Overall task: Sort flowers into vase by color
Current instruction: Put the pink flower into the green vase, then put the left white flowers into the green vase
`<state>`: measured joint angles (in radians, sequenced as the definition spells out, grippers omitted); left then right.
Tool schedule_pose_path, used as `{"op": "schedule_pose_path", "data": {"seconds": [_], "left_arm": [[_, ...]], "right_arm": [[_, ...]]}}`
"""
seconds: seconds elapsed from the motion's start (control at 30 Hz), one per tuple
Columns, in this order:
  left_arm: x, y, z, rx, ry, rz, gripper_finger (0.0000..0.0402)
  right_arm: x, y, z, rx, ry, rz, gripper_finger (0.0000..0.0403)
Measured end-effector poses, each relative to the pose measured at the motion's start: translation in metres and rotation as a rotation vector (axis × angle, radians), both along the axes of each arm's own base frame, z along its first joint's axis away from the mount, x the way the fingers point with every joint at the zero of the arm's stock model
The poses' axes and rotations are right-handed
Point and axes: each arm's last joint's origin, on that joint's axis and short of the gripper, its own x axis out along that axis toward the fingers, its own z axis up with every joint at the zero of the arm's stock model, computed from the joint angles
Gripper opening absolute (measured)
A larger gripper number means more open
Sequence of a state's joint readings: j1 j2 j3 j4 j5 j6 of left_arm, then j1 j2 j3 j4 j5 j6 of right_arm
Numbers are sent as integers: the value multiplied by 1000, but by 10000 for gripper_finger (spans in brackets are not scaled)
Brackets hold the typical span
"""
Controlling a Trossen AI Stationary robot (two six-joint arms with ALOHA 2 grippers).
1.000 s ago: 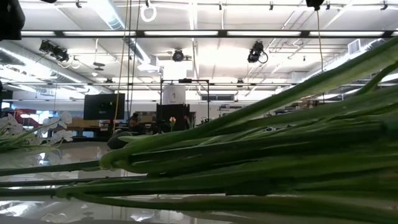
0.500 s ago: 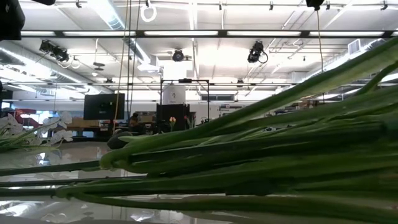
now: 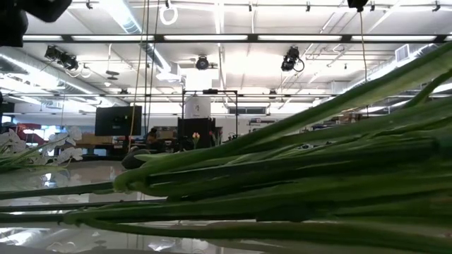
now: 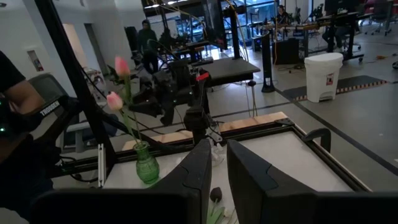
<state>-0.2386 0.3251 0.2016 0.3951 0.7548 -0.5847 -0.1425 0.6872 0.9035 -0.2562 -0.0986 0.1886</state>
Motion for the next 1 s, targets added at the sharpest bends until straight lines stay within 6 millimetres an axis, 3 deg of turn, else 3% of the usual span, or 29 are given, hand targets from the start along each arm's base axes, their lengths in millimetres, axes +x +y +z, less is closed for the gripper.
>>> {"op": "schedule_pose_path", "data": {"seconds": [0.17,0.4,0.63,1.0], "left_arm": [[0,-1,-4,22,33,-43,164],[-6,-1,6,-20,-17,-123,182],[-5,3,4,-14,26,-88,183],[-25,7,63,190,-47,-44,183]], "right_arm": [[0,0,0,0,0,0,62],[0,0,0,0,-1,0,62],[0,0,0,0,0,0,62],[0,0,0,0,0,0,62]]}}
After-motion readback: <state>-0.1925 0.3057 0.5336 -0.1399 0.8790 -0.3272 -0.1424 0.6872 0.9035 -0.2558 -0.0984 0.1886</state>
